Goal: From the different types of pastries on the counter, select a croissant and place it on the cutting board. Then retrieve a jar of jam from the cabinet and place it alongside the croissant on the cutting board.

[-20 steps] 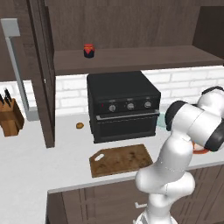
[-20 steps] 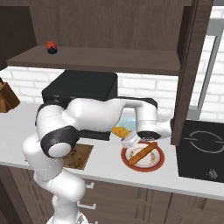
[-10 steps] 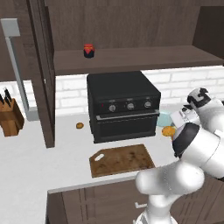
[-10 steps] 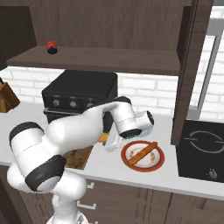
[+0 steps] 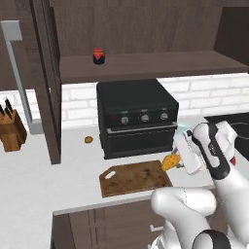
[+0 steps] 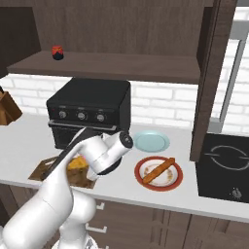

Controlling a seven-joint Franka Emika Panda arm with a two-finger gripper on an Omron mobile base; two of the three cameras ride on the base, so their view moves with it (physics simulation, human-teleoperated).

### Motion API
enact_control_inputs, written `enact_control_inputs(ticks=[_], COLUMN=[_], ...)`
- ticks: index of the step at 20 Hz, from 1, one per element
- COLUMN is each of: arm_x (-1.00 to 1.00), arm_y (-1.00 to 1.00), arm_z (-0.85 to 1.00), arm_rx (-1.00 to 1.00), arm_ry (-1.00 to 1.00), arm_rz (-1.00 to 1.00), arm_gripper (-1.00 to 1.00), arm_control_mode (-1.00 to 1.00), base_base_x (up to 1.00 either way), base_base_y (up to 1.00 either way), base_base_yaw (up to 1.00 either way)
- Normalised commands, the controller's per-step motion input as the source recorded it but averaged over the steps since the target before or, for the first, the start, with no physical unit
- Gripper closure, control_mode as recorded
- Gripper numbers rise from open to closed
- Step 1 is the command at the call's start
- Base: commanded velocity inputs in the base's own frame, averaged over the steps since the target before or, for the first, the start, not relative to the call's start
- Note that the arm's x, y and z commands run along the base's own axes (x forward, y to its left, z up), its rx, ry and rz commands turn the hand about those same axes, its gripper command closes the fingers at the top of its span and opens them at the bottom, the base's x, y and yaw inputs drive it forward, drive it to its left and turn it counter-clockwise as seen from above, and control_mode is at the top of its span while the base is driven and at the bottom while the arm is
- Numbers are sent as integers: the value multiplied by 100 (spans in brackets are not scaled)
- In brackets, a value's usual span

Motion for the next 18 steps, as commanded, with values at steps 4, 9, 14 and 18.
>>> enact_control_inputs(ticks=[4,9,14,18], arm_x=[48,51,0,-11], arm_y=[46,6,0,4], arm_z=[6,0,-2,-6], arm_rx=[-11,-25,-11,0], arm_ry=[6,9,8,11], arm_rz=[-11,-6,2,10], arm_gripper=[100,100,100,100], arm_control_mode=[-100,-100,-100,-100], base_base_x=[0,0,0,0], base_base_y=[0,0,0,0], base_base_yaw=[0,0,0,0])
